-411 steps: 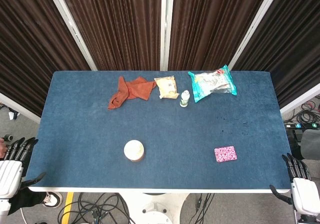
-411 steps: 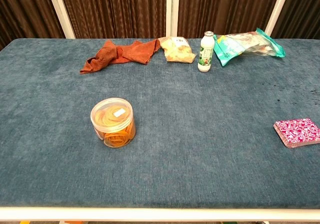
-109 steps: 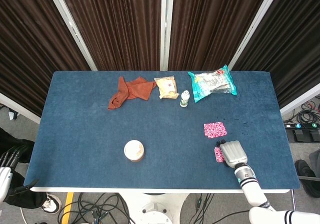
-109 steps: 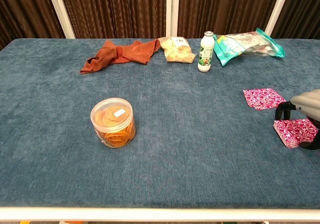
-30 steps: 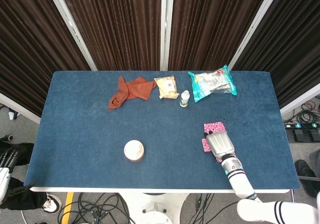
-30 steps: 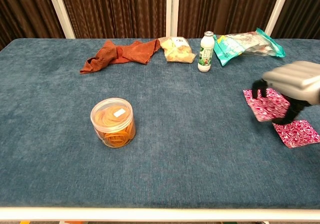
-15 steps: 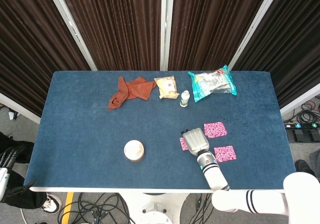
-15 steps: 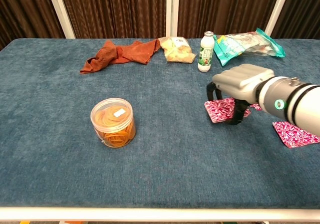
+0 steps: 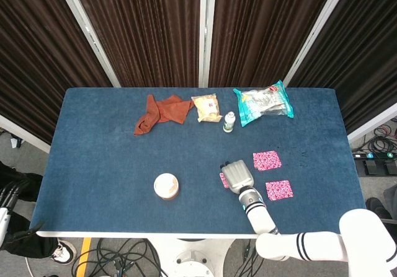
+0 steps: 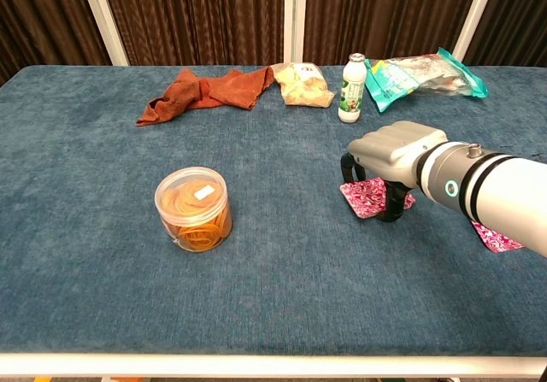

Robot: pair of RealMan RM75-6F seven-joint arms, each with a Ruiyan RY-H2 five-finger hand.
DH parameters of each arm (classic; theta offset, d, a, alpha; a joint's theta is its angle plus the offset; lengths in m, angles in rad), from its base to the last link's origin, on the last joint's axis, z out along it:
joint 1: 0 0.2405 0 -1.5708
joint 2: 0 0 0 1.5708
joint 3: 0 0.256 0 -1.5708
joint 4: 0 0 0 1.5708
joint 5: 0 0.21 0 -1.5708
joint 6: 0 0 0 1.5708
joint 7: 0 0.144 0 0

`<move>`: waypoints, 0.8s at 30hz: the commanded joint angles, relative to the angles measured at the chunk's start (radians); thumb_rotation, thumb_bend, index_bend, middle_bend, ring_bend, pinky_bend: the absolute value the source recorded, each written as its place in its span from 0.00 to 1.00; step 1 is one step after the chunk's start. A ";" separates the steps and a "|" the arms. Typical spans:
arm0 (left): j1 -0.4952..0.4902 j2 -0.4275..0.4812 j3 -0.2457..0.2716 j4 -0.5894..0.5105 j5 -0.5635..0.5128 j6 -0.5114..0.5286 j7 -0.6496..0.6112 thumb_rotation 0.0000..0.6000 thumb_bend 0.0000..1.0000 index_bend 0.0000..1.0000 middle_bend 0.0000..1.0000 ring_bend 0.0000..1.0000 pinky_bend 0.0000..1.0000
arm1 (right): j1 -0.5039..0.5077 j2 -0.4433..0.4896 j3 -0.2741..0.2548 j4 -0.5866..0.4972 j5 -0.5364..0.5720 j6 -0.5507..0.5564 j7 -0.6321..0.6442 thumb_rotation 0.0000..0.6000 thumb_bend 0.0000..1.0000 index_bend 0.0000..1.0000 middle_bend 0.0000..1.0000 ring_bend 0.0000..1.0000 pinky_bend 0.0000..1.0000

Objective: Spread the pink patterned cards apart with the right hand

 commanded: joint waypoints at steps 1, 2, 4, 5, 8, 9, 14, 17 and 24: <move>0.000 -0.001 0.000 0.001 0.000 0.000 -0.001 1.00 0.14 0.11 0.08 0.00 0.08 | 0.004 0.003 -0.003 -0.002 0.006 -0.002 0.005 1.00 0.10 0.12 0.14 0.69 0.79; 0.000 -0.001 -0.001 0.001 -0.001 -0.001 -0.001 1.00 0.14 0.11 0.08 0.00 0.08 | 0.005 0.005 -0.003 -0.003 0.008 -0.002 0.007 1.00 0.10 0.09 0.12 0.69 0.79; 0.000 -0.002 -0.001 0.002 -0.001 -0.001 0.000 1.00 0.14 0.11 0.08 0.00 0.08 | 0.008 0.012 -0.006 -0.011 0.006 0.002 0.010 1.00 0.09 0.06 0.10 0.69 0.79; 0.000 -0.002 0.000 0.002 0.000 -0.001 0.000 1.00 0.14 0.11 0.08 0.00 0.08 | 0.008 0.017 -0.008 -0.018 0.003 0.006 0.012 1.00 0.09 0.06 0.10 0.69 0.79; -0.001 -0.002 0.000 0.002 0.000 -0.002 -0.001 1.00 0.14 0.11 0.08 0.00 0.08 | -0.002 0.049 -0.016 -0.062 -0.023 0.032 0.027 1.00 0.09 0.06 0.10 0.69 0.79; 0.000 -0.002 0.000 0.002 0.000 -0.002 -0.001 1.00 0.14 0.11 0.08 0.00 0.08 | -0.010 0.071 -0.022 -0.090 -0.043 0.049 0.037 1.00 0.09 0.05 0.10 0.69 0.79; -0.001 -0.001 0.000 -0.002 0.004 0.000 0.003 1.00 0.14 0.11 0.08 0.00 0.08 | -0.086 0.191 -0.086 -0.223 -0.186 0.163 0.098 1.00 0.08 0.05 0.12 0.68 0.78; -0.002 0.004 0.000 -0.013 0.005 0.000 0.010 1.00 0.14 0.11 0.08 0.00 0.08 | -0.164 0.278 -0.176 -0.282 -0.330 0.264 0.129 1.00 0.06 0.05 0.13 0.58 0.71; -0.008 0.013 -0.010 -0.028 0.004 0.005 0.023 1.00 0.14 0.11 0.08 0.00 0.08 | -0.418 0.392 -0.361 -0.207 -0.623 0.491 0.378 1.00 0.05 0.08 0.13 0.28 0.27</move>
